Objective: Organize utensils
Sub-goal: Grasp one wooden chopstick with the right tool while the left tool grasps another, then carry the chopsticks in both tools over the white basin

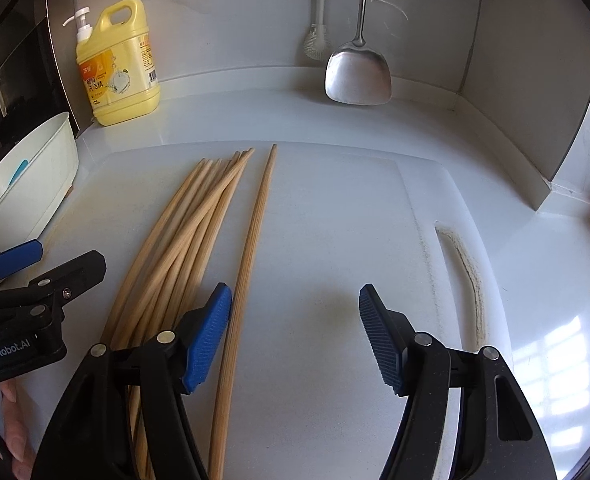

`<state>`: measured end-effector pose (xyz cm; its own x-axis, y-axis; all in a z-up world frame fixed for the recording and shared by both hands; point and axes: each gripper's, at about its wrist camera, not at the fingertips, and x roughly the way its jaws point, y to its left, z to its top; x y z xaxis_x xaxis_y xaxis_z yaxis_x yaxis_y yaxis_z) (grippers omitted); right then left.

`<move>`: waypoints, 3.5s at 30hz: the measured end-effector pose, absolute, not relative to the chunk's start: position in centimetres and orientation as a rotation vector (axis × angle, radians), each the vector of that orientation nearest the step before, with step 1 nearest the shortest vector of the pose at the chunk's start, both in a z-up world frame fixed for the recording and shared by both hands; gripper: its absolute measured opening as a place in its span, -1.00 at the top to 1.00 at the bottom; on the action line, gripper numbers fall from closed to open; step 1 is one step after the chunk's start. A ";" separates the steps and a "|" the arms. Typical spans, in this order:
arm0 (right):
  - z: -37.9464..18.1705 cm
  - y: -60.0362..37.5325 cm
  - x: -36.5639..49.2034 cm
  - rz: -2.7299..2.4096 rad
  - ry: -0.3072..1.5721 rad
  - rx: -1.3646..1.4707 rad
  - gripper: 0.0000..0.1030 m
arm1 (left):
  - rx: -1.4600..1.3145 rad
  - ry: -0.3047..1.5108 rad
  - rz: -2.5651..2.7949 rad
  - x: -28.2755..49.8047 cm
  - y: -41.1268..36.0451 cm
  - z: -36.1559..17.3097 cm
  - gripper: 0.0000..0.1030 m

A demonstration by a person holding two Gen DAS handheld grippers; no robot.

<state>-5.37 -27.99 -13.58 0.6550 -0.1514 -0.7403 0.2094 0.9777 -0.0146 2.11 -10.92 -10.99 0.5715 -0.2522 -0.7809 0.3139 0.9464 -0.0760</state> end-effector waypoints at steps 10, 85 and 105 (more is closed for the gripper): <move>-13.5 -30.2 -5.6 -0.238 0.826 0.100 -0.22 | 0.112 0.908 -0.354 2.4 -12.2 -11.8 -0.88; 1.6 -9.7 -0.8 0.259 0.686 0.012 0.88 | -0.043 0.811 -0.106 2.0 9.9 3.2 0.86; -6.9 1.8 11.6 0.238 0.945 0.172 0.88 | -0.023 0.980 -0.222 14.1 17.2 -5.0 0.86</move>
